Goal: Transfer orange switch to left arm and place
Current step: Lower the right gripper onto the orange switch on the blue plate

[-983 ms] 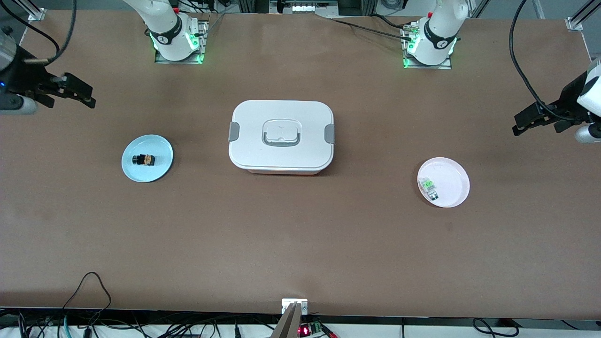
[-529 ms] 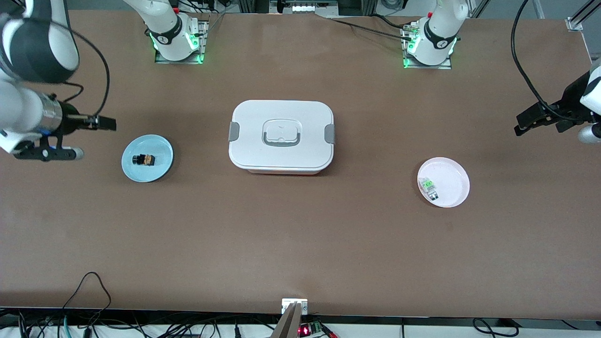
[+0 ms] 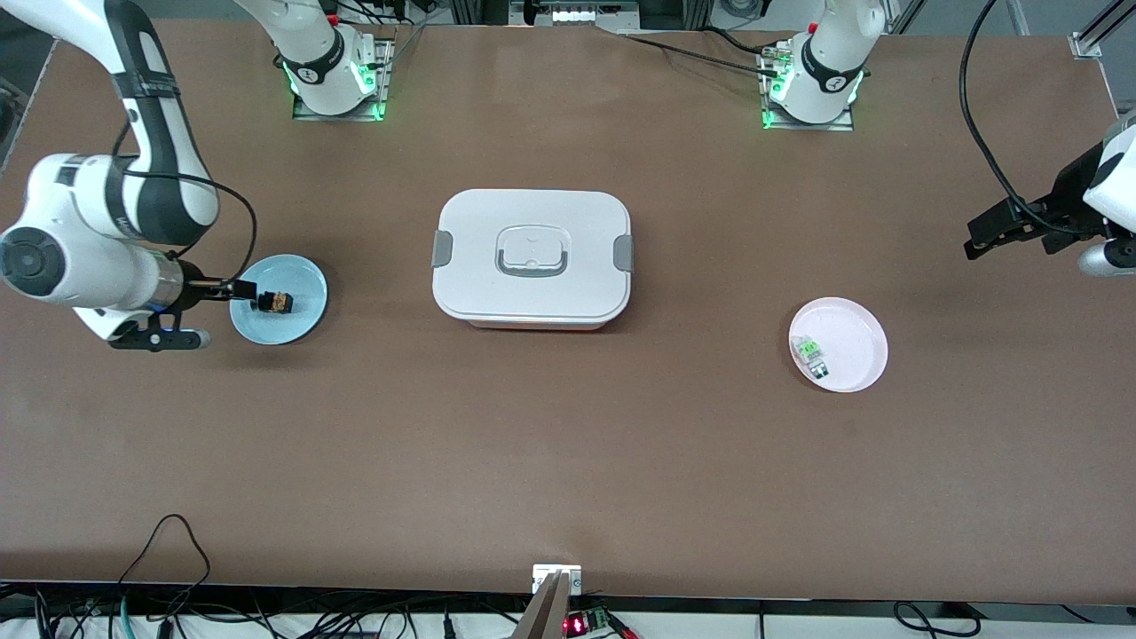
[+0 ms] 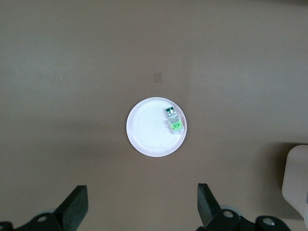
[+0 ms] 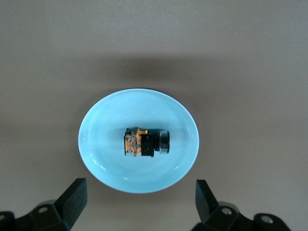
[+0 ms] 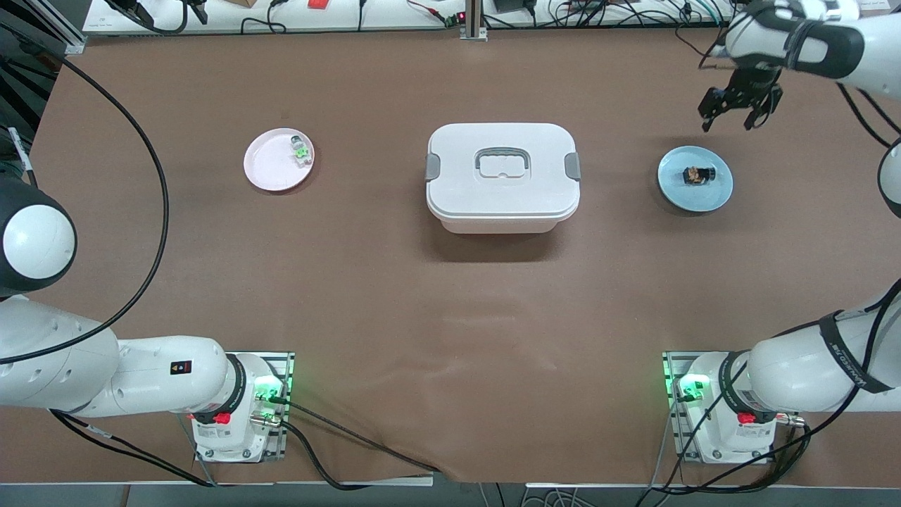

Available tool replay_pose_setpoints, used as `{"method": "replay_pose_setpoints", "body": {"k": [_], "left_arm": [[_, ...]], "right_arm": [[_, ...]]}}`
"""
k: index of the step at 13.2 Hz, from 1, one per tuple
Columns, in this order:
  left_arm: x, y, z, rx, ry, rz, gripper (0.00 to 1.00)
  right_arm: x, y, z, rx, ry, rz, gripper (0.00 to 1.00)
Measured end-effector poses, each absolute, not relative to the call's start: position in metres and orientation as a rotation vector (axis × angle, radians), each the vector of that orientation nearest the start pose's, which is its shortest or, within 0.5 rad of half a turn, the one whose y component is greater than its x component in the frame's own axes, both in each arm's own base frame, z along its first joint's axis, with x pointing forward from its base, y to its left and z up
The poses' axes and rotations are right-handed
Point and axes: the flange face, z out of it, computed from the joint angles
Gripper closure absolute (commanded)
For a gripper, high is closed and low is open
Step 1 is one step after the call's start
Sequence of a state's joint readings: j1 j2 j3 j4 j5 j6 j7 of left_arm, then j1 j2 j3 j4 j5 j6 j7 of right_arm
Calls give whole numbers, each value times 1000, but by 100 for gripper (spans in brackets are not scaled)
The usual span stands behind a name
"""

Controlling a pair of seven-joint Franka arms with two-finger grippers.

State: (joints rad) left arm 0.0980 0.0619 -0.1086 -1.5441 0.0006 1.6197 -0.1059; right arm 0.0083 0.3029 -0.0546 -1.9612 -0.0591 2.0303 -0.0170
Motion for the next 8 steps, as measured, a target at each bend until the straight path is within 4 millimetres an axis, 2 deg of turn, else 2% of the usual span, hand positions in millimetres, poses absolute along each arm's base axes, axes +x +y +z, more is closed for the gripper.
{"method": "replay_pose_setpoints", "body": {"k": [4,8], "left_arm": [[578,-4,607,-3145,-151,-21,0],[578,-4,606,-3145,-151,-21,0]], "right_arm": [[544,-27,241,-3177,-22,322,0],[535,-28,211,-3172,-71,320,0]]}}
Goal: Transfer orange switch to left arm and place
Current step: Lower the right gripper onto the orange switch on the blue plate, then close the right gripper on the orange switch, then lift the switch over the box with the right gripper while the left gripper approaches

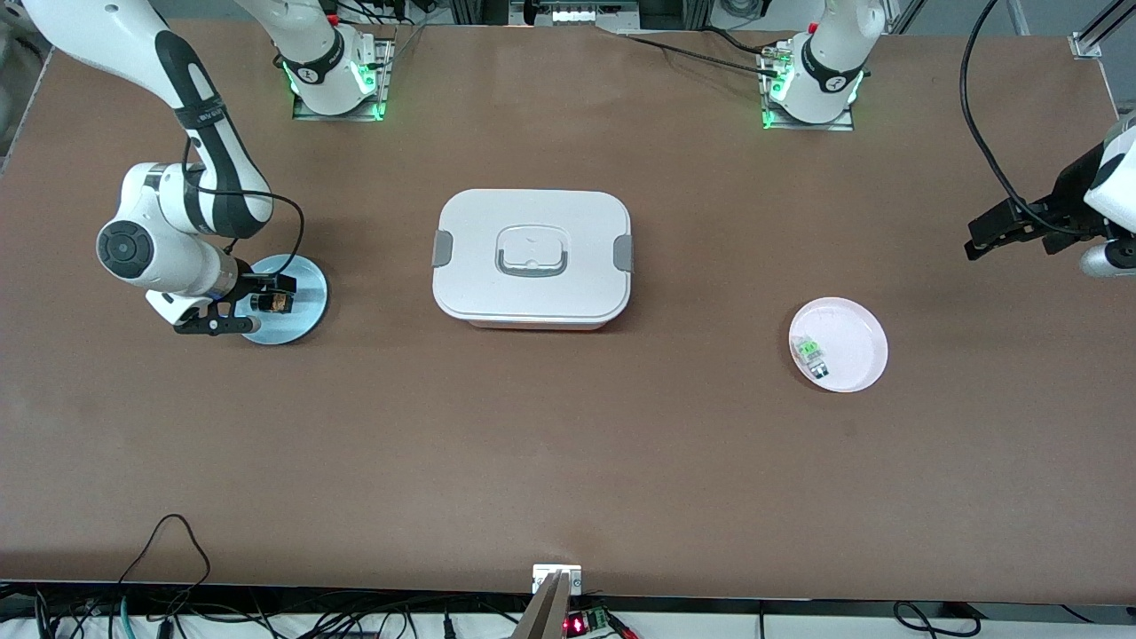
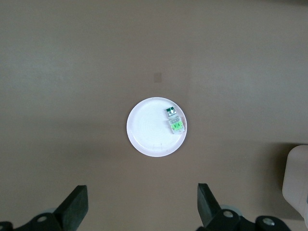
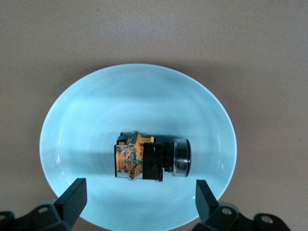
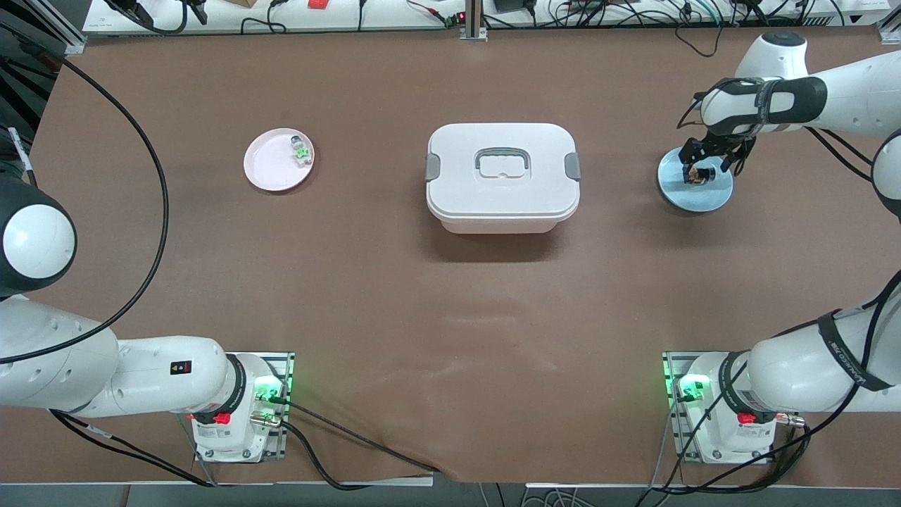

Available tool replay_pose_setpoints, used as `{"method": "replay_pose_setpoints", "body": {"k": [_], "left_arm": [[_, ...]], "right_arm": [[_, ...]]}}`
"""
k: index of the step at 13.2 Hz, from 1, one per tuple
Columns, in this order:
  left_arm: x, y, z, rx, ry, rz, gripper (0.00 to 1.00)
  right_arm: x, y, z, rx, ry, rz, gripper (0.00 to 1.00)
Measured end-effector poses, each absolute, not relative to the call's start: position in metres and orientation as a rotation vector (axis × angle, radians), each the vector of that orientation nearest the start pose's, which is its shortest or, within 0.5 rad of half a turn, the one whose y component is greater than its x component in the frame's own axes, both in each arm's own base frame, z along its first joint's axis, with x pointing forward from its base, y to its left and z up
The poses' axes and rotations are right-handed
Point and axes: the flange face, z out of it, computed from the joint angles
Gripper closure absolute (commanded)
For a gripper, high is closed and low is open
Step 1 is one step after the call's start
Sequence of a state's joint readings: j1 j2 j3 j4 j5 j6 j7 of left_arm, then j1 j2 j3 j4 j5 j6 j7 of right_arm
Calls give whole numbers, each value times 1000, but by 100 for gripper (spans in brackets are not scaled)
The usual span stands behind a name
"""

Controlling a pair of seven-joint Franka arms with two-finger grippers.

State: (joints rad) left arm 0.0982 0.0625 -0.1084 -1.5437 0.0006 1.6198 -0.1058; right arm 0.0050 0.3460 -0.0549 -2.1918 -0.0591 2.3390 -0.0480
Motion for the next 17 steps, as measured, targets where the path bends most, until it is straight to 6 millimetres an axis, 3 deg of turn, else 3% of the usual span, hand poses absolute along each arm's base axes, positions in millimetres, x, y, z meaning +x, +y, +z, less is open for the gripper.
{"method": "replay_pose_setpoints", "body": {"k": [7,8,12,13,15,17], "left_arm": [[578,-9,606,-3146,-137,-20,0],[578,-11,606,-3146,-131,-20,0],[581,-19,599,-3148,-104,-1,0],[582,-21,596,-3149,-98,6,0],[583,-27,595,-3150,-84,10,0],[582,-38,597,-3153,-52,5,0]], "right_arm": [[533,-51,179,-3166,-124,289,1],[533,-53,177,-3166,-118,291,11],[532,-53,175,-3165,-118,292,95],[532,-53,175,-3165,-120,291,100],[534,-48,176,-3162,-151,285,100],[542,-34,184,-3143,-295,247,100]]}}
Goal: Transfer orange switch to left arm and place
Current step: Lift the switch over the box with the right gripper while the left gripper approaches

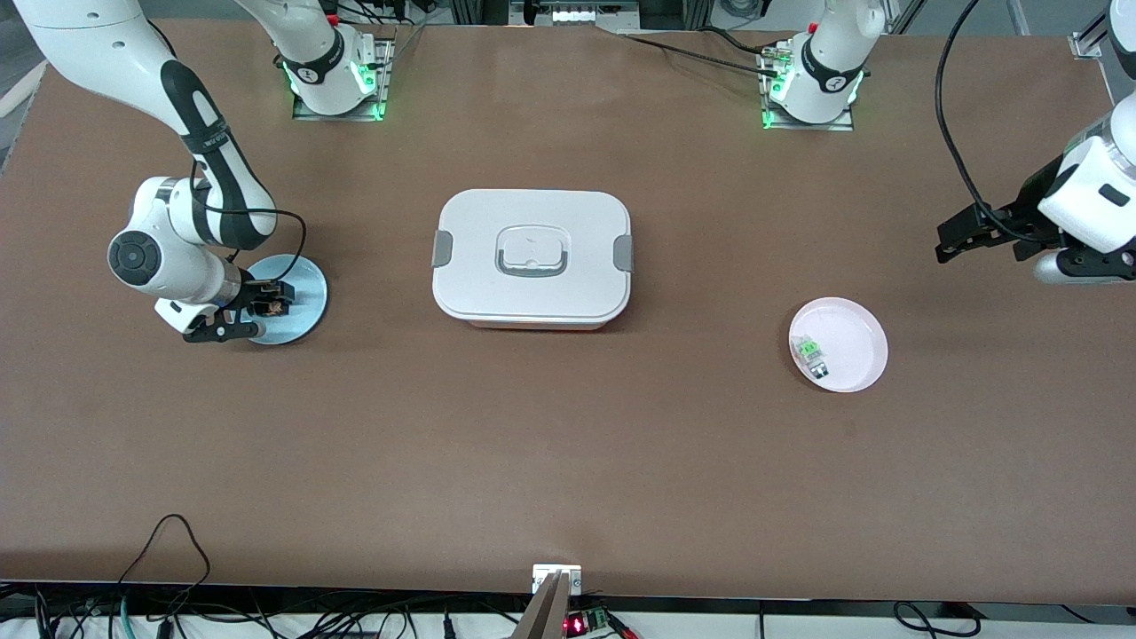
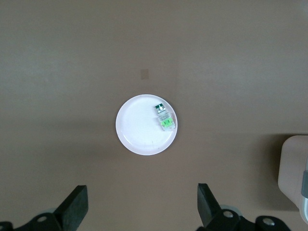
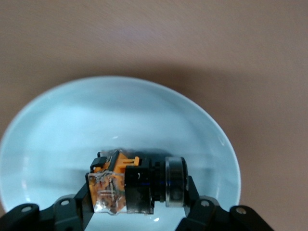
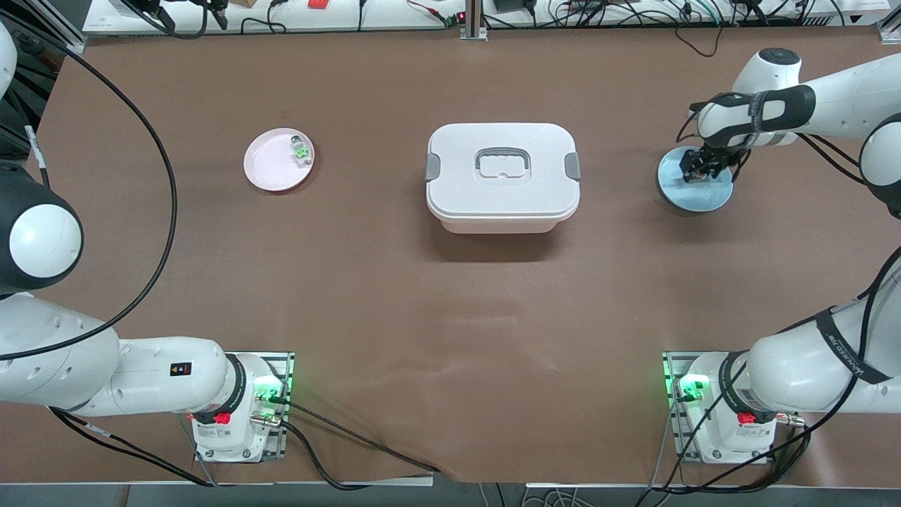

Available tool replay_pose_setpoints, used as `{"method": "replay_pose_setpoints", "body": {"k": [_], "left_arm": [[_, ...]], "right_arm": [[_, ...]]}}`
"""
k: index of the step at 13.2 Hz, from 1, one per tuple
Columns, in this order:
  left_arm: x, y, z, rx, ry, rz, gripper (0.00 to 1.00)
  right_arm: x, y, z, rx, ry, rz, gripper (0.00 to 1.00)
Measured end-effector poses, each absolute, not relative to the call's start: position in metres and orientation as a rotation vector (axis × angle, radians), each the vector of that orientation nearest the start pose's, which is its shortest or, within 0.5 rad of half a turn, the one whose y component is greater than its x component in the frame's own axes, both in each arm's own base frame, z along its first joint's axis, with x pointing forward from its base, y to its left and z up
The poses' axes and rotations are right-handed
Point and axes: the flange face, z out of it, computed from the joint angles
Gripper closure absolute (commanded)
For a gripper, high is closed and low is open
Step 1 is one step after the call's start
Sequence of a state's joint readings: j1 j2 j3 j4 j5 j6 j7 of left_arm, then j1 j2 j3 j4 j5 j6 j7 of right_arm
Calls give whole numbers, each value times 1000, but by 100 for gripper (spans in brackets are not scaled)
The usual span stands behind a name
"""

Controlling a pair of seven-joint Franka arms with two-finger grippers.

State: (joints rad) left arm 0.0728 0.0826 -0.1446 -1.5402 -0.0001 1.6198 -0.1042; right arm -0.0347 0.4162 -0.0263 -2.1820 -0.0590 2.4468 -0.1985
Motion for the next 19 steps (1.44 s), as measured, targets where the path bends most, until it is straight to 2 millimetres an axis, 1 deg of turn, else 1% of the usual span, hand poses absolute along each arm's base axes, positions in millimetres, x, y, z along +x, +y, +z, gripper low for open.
{"method": "replay_pose_setpoints", "body": {"k": [2,3,4,6,9,12,14,15,16,17,18,19], "left_arm": [[581,-54,599,-3175,-19,0,0],[580,-61,600,-3203,-11,5,0],[580,-64,599,-3231,-10,16,0],[578,-70,592,-3283,-13,89,0],[582,-92,578,-3501,-35,229,0],[592,-114,559,-3725,-103,404,0],[598,-130,547,-3855,-212,536,0],[601,-141,539,-3890,-304,577,0],[602,-154,533,-3902,-427,618,0],[603,-170,529,-3891,-578,666,0],[602,-187,529,-3870,-724,713,0],[601,-201,530,-3856,-833,752,0]], "right_arm": [[555,-14,205,-3115,-444,210,100],[564,-1,221,-3094,-485,199,100],[573,16,239,-3068,-516,184,100],[590,59,282,-2999,-593,137,100],[603,119,341,-2825,-697,52,100],[609,168,391,-2645,-854,-43,100],[606,201,413,-2531,-935,-99,100],[601,220,422,-2478,-964,-120,100],[595,240,431,-2432,-1002,-139,100],[590,262,445,-2386,-1046,-167,100],[584,285,462,-2346,-1090,-198,100],[577,305,479,-2309,-1130,-233,100]]}}
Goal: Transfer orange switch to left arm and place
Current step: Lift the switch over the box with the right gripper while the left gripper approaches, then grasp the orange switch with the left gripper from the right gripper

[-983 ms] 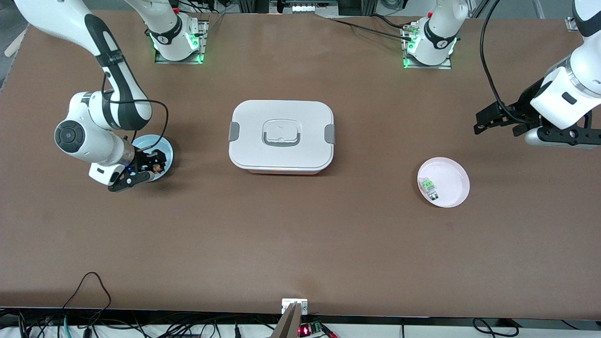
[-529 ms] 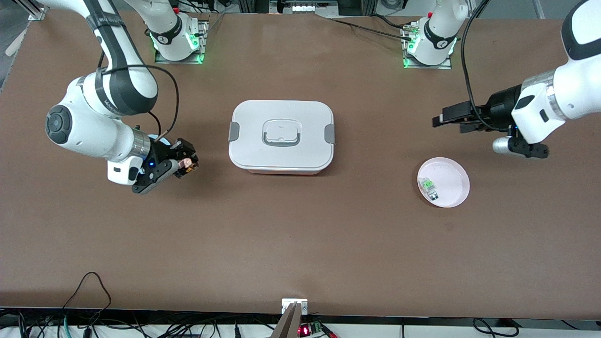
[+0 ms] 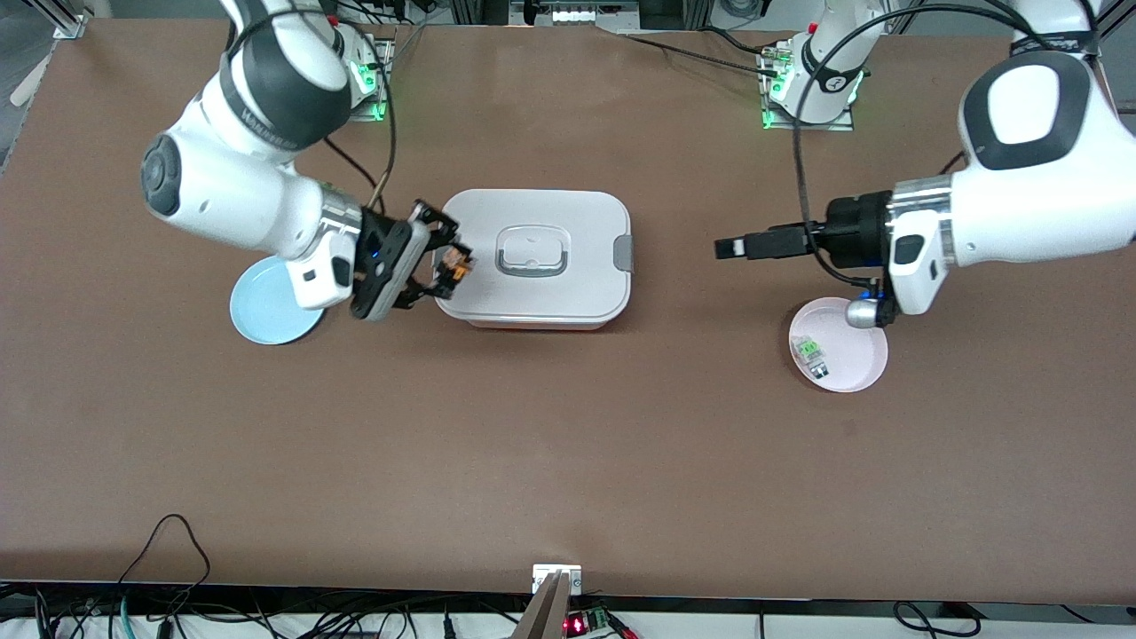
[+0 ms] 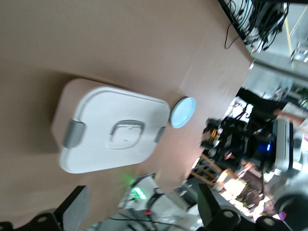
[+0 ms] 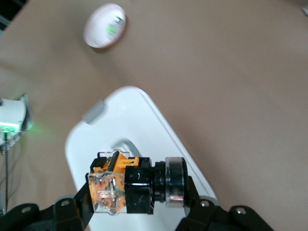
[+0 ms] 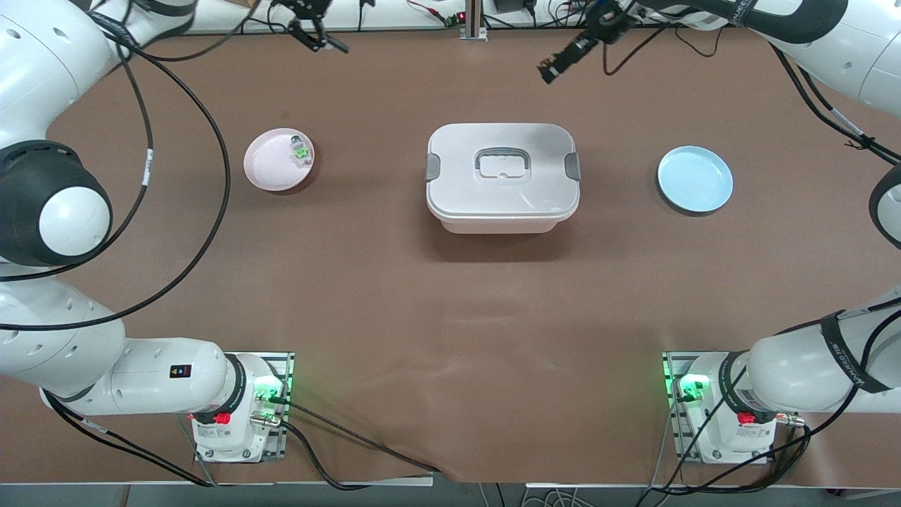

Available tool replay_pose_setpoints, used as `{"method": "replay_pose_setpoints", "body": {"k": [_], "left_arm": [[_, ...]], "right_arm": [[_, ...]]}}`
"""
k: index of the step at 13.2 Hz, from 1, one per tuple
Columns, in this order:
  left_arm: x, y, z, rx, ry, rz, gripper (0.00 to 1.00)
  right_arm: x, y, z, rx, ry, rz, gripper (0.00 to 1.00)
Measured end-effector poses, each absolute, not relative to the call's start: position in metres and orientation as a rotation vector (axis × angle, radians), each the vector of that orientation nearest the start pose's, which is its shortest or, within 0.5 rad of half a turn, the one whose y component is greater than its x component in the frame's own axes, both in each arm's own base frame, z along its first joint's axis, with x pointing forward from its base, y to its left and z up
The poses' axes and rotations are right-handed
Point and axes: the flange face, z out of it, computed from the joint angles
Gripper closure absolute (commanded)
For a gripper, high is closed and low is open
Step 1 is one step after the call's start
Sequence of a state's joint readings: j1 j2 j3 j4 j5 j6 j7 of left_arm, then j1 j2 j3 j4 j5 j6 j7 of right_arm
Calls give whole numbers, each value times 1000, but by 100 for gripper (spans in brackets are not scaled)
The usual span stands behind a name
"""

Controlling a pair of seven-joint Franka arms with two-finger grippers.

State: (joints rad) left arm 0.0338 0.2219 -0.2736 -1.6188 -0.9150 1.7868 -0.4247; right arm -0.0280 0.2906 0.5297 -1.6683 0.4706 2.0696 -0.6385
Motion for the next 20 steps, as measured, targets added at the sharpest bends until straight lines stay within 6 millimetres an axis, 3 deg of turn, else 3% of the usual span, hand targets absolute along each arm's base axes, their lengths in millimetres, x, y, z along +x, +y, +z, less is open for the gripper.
{"method": "replay_pose_setpoints", "body": {"k": [3,8,13,20], "left_arm": [[605,-222,528,2038,605,-478,0],[602,-264,512,1866,785,-560,0],[587,-300,515,1837,781,-562,0],[570,-303,552,1807,803,-625,0]], "right_arm": [[554,361,513,-2209,-1186,-356,100],[529,405,545,-2114,-1168,-514,100],[507,430,584,-2030,-1074,-672,100],[504,434,588,-2017,-1049,-703,100]]}}
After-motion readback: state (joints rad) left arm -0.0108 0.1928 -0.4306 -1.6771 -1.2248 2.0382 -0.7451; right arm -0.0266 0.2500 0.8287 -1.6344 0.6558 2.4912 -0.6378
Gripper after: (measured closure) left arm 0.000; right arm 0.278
